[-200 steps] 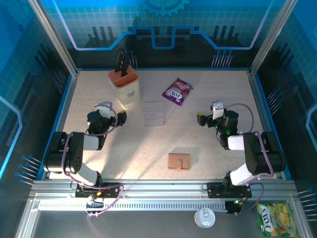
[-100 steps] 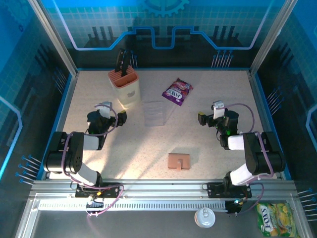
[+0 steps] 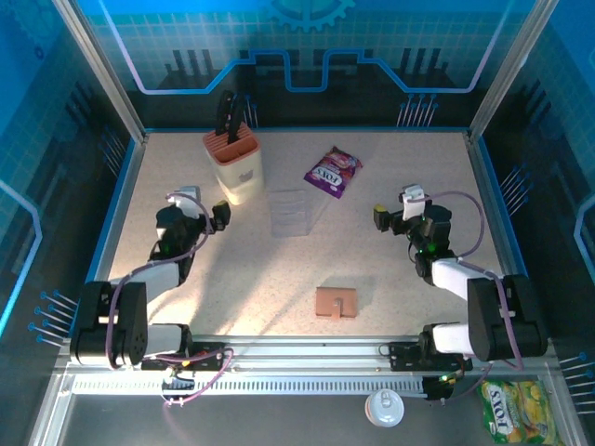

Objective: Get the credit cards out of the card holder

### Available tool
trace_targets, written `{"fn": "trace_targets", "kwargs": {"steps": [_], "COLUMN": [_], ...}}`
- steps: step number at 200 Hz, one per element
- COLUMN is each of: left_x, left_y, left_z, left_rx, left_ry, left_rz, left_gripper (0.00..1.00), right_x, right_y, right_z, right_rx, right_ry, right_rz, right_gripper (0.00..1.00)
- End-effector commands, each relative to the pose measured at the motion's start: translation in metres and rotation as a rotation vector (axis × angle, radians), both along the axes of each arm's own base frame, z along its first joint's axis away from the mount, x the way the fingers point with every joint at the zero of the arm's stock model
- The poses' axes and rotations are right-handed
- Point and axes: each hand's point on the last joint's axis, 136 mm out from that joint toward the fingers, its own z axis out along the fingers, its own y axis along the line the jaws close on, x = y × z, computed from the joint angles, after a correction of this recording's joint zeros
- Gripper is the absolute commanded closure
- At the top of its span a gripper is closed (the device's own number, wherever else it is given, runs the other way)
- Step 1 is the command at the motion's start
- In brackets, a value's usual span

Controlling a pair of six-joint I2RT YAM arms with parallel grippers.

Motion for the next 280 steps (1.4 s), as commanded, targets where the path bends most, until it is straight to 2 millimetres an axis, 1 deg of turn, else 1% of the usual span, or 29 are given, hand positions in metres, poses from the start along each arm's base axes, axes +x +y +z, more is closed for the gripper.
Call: {"fn": "trace_targets", "kwargs": {"steps": [1,31,46,58,66,95,120,134,157,166,174,176,179,206,243,262,280], "left_x": [-0.010,-0.022,-0.029,-0.036,-0.041,-0.060,-0.077,-0.083,-0.089,-0.090,-0.090,-0.090,-0.091,-0.095,-0.108,-0.115,-0.119], "left_y": [-0.006,-0.013,-0.018,-0.018,-0.018,-0.022,-0.026,-0.024,-0.018,-0.020,-0.024,-0.025,-0.026,-0.033,-0.036,-0.037,-0.035], "left_z": [0.012,0.030,0.035,0.039,0.043,0.060,0.068,0.067,0.056,0.054,0.054,0.054,0.054,0.054,0.044,0.037,0.032], "left_rx": [-0.061,-0.151,-0.191,-0.219,-0.234,-0.272,-0.289,-0.271,-0.226,-0.231,-0.241,-0.245,-0.250,-0.261,-0.256,-0.249,-0.238], "left_ry": [0.060,0.111,0.149,0.181,0.197,0.260,0.345,0.386,0.448,0.467,0.478,0.480,0.484,0.509,0.562,0.588,0.603], "left_rz": [0.012,0.023,0.013,0.030,0.039,0.043,0.037,0.047,0.066,0.060,0.043,0.037,0.031,-0.008,-0.029,-0.039,-0.027], "left_gripper": [0.01,0.01,0.01,0.01,0.01,0.01,0.01,0.01,0.01,0.01,0.01,0.01,0.01,0.01,0.01,0.01,0.01], "right_x": [0.001,0.000,-0.001,-0.003,-0.007,-0.019,-0.030,-0.034,-0.038,-0.038,-0.042,-0.039,-0.038,-0.041,-0.049,-0.058,-0.071], "right_y": [0.001,0.009,0.013,0.019,0.023,0.042,0.057,0.065,0.083,0.090,0.096,0.098,0.102,0.124,0.142,0.149,0.152], "right_z": [0.007,0.010,0.010,0.012,0.009,0.007,0.008,0.007,0.005,0.005,-0.001,0.005,0.009,0.009,0.003,0.000,-0.003], "right_rx": [0.011,0.035,0.056,0.082,0.098,0.136,0.152,0.178,0.199,0.208,0.207,0.211,0.214,0.212,0.185,0.154,0.145], "right_ry": [0.047,0.105,0.145,0.174,0.220,0.319,0.408,0.463,0.543,0.568,0.600,0.589,0.588,0.629,0.696,0.725,0.763], "right_rz": [-0.030,-0.001,0.001,0.014,0.021,0.048,0.039,0.030,0.044,0.047,0.052,0.056,0.062,0.089,0.087,0.074,0.071], "right_gripper": [0.00,0.00,0.00,0.01,0.02,0.05,0.08,0.10,0.15,0.16,0.18,0.19,0.19,0.25,0.29,0.29,0.30]}}
